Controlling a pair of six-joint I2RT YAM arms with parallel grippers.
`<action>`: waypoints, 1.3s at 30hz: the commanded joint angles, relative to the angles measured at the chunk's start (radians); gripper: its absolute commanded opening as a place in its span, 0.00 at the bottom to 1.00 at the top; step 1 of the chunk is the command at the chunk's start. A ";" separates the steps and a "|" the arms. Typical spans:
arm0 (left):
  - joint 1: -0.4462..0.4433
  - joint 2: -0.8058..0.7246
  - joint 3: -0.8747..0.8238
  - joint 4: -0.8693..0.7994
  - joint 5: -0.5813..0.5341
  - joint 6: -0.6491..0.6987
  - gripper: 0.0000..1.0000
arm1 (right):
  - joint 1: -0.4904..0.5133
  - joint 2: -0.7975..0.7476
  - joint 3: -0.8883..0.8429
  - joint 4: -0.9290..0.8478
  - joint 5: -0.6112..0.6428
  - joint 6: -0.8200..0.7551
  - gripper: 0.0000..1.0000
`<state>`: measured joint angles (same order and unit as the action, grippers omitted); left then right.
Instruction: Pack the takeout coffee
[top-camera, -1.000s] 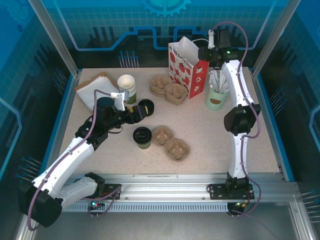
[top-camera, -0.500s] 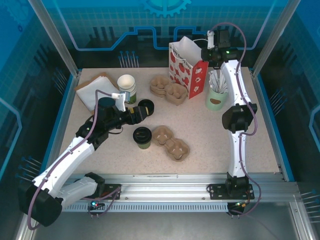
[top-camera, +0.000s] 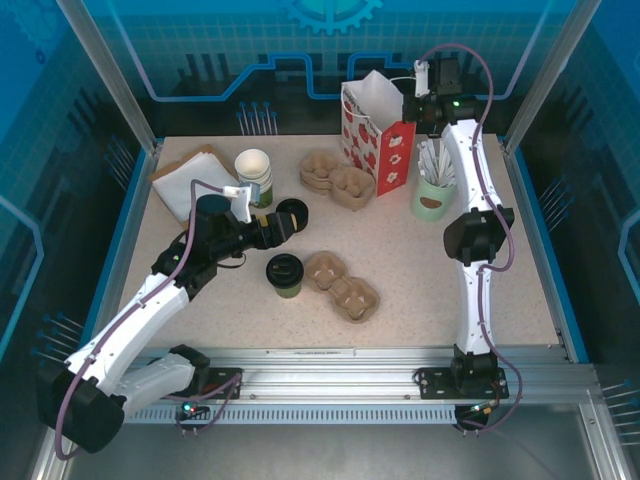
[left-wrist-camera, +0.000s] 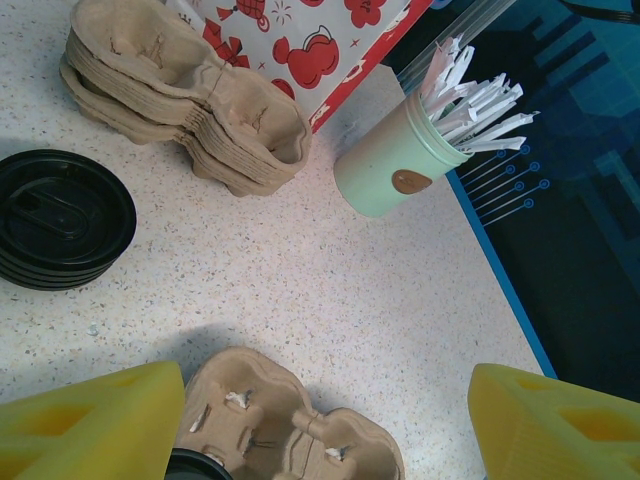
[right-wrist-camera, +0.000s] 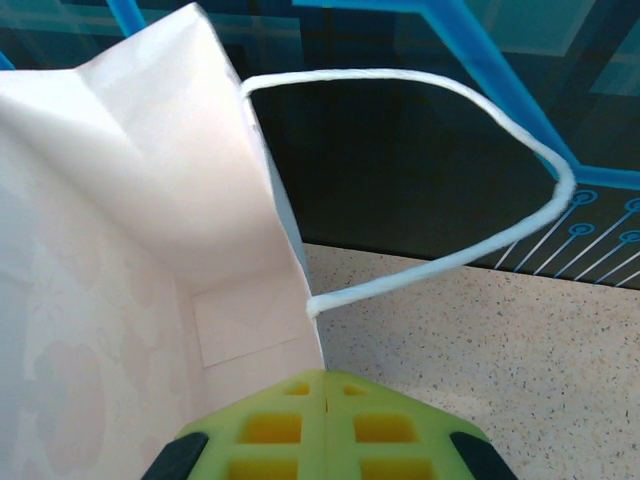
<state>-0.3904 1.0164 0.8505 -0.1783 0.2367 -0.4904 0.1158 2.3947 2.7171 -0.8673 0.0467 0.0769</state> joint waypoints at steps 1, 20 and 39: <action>-0.007 -0.009 0.027 -0.010 0.005 0.015 0.77 | -0.011 -0.027 0.040 -0.015 -0.015 0.000 0.00; -0.008 -0.055 0.040 -0.039 0.003 0.012 0.77 | 0.008 -0.225 0.041 0.070 -0.143 0.131 0.00; -0.008 -0.122 0.005 -0.061 -0.032 0.030 0.77 | 0.114 -0.596 -0.196 -0.011 -0.308 0.136 0.00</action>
<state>-0.3904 0.9268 0.8577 -0.2314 0.2253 -0.4892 0.2058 1.8874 2.5912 -0.8524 -0.2447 0.2317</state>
